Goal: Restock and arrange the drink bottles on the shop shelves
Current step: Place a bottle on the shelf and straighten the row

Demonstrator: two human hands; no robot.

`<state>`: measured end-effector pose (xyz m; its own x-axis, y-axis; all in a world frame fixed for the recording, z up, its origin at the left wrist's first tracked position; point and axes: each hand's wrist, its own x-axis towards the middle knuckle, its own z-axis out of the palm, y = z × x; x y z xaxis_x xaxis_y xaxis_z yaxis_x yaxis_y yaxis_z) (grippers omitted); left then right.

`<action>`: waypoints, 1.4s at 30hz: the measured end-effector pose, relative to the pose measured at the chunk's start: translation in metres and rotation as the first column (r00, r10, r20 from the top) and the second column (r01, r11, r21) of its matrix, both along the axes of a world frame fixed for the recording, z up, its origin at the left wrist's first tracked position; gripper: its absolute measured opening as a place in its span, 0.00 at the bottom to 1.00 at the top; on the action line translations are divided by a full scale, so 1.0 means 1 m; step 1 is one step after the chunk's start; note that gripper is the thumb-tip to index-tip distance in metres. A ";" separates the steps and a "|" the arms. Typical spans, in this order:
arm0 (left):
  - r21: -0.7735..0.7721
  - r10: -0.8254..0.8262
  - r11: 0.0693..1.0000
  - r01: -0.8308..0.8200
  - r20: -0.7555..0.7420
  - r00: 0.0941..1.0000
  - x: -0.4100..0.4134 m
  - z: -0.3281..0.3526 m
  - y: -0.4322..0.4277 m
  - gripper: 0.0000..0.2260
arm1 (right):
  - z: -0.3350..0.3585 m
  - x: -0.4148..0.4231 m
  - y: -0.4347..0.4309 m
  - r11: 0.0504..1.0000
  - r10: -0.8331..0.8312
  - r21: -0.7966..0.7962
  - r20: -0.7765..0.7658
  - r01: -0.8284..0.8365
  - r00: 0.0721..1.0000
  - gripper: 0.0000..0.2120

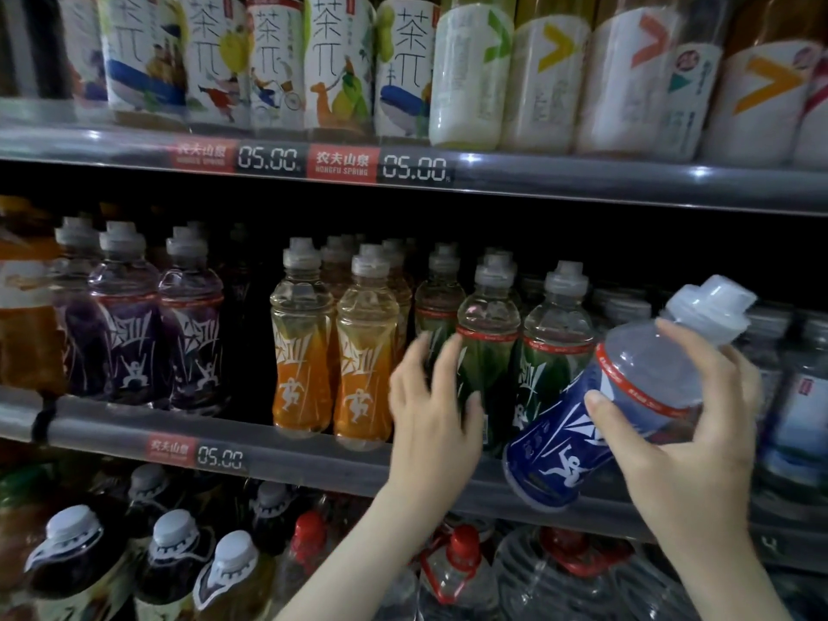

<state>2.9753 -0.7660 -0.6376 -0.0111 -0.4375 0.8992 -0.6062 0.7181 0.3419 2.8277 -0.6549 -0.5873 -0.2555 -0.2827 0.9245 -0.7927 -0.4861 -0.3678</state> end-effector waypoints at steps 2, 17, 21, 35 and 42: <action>-0.066 -0.113 0.991 0.115 0.028 0.993 -0.022 0.007 0.005 0.21 | 0.001 -0.011 0.005 0.999 -0.045 0.005 -0.011 0.045 0.999 0.32; 0.112 0.151 0.984 -0.141 -0.081 0.985 -0.107 0.047 0.006 0.41 | -0.002 -0.064 0.036 0.987 -0.158 0.033 -0.003 0.158 0.988 0.38; 0.105 -0.142 0.979 0.176 -0.275 0.951 -0.080 0.038 0.012 0.35 | -0.002 -0.067 0.041 0.988 -0.149 0.033 0.002 0.148 0.989 0.36; 0.116 -0.359 0.893 0.435 -0.399 0.843 -0.027 0.013 0.030 0.30 | -0.008 -0.051 0.024 0.998 -0.056 0.043 0.049 0.054 0.997 0.35; 0.136 -0.331 0.907 0.399 -0.354 0.875 -0.026 0.023 0.017 0.34 | -0.009 -0.050 0.023 0.995 -0.088 0.055 0.004 0.088 0.996 0.36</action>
<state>2.9496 -0.7491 -0.6148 0.0641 -0.6268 0.7765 -0.1497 0.7633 0.6285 2.7772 -0.6319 -0.5961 -0.2874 -0.3093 0.9065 -0.8293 -0.3933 -0.3971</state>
